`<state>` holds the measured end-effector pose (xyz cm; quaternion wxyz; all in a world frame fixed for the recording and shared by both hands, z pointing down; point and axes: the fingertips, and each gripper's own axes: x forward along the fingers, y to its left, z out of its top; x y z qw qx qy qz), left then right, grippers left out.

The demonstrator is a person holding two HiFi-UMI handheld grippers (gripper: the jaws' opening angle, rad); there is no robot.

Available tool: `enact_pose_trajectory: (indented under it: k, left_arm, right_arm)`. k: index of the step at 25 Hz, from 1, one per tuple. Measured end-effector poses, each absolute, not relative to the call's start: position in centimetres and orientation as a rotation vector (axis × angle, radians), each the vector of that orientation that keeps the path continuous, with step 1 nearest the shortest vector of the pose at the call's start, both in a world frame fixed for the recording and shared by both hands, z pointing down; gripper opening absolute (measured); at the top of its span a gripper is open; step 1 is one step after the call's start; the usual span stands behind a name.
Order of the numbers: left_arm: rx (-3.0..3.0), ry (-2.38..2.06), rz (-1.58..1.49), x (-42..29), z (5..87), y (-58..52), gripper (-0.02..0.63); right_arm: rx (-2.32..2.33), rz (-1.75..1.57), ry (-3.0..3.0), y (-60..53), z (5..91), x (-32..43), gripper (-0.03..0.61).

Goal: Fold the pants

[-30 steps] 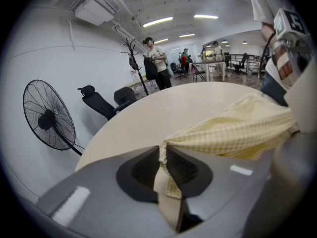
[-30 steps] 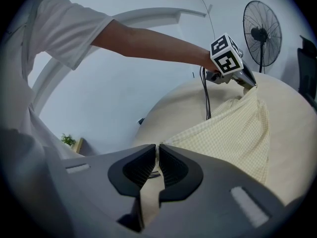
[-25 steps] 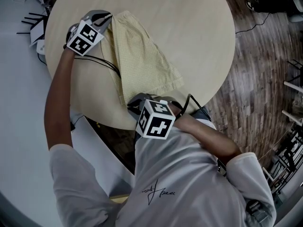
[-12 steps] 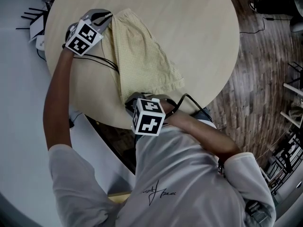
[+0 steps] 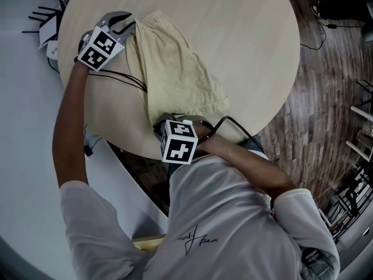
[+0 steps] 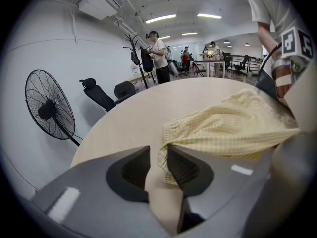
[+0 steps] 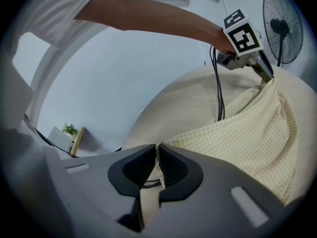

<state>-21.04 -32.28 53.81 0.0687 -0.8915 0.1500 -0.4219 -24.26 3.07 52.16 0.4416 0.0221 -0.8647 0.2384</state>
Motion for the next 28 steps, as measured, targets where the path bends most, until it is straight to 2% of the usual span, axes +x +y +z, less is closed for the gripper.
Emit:
enact_pose_trajectory:
  k: [3, 6, 11, 16, 19, 22, 28]
  left_arm:
    - [-2.693, 0.457, -1.295, -21.8, 53.9, -32.1, 0.121]
    - [-2.712, 0.491, -1.313, -23.0, 53.8, -32.1, 0.167]
    - [-2.736, 0.544, -1.323, -24.5, 53.4, -31.8, 0.192]
    - [-2.738, 0.62, -1.349, -27.6, 53.4, -31.3, 0.253]
    - [-2.74, 0.667, -1.354, -29.4, 53.2, -30.5, 0.262]
    - [-2.752, 0.739, -1.34, -31.1, 52.2, -29.4, 0.262]
    - [-2.791, 0.845, -1.232, -32.8, 48.7, -26.4, 0.262]
  right_arm:
    - [0.042, 0.579, -2.136, 3.2, 52.8, -24.5, 0.02]
    - [0.031, 0.569, -2.127, 3.5, 53.3, -24.8, 0.02]
    - [0.022, 0.527, -2.131, 3.6, 53.6, -25.0, 0.021]
    - [0.012, 0.506, -2.14, 3.9, 54.0, -25.2, 0.021]
    - [0.001, 0.49, -2.135, 4.3, 54.0, -25.0, 0.031]
    - [-0.025, 0.482, -2.132, 5.3, 54.0, -25.1, 0.082]
    - [-0.011, 0.461, -2.144, 5.7, 53.3, -24.7, 0.086]
